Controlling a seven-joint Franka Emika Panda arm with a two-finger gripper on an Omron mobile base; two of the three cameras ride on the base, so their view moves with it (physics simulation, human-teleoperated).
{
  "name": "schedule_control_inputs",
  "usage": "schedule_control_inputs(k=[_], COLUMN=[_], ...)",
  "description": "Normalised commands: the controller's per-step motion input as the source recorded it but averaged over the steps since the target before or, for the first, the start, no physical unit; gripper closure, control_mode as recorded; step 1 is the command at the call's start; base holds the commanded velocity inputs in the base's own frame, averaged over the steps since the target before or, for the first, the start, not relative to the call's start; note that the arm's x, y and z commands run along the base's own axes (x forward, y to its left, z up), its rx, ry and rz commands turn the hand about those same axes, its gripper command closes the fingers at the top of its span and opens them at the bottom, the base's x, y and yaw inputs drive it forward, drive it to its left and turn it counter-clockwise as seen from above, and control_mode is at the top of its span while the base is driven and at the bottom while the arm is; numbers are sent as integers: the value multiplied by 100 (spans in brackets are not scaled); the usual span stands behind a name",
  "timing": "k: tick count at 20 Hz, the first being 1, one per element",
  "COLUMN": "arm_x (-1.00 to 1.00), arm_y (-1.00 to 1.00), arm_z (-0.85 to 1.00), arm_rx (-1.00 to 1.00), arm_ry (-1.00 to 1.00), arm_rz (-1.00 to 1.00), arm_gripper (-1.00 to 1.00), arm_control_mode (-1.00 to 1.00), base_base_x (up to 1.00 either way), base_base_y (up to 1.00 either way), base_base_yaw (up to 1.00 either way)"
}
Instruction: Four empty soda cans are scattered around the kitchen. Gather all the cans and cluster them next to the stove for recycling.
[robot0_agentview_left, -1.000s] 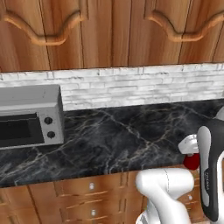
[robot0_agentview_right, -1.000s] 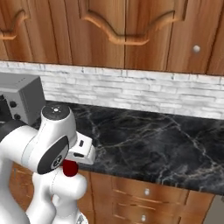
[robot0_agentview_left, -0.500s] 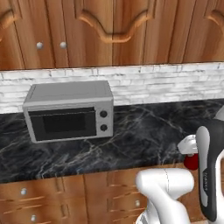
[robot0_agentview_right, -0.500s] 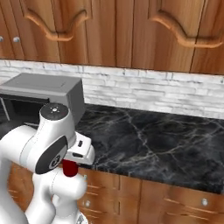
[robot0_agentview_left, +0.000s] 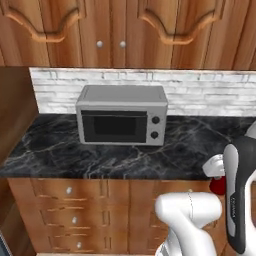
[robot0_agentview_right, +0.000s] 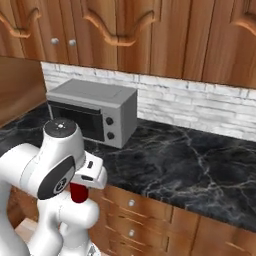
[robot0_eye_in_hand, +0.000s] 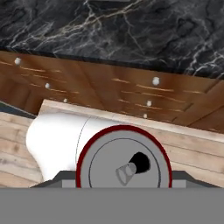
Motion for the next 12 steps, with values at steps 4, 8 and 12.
schedule_control_inputs(k=[4, 8, 12], arm_x=[0, 0, 0], arm_y=[0, 0, 0], arm_z=[0, 0, 0], arm_rx=[0, 0, 0], arm_ry=[0, 0, 0], arm_rz=[0, 0, 0], arm_gripper=[100, 100, 100], arm_control_mode=[100, 100, 100], base_base_x=[-15, -16, -8], base_base_y=[57, 67, 87], base_base_yaw=[38, 35, 32])
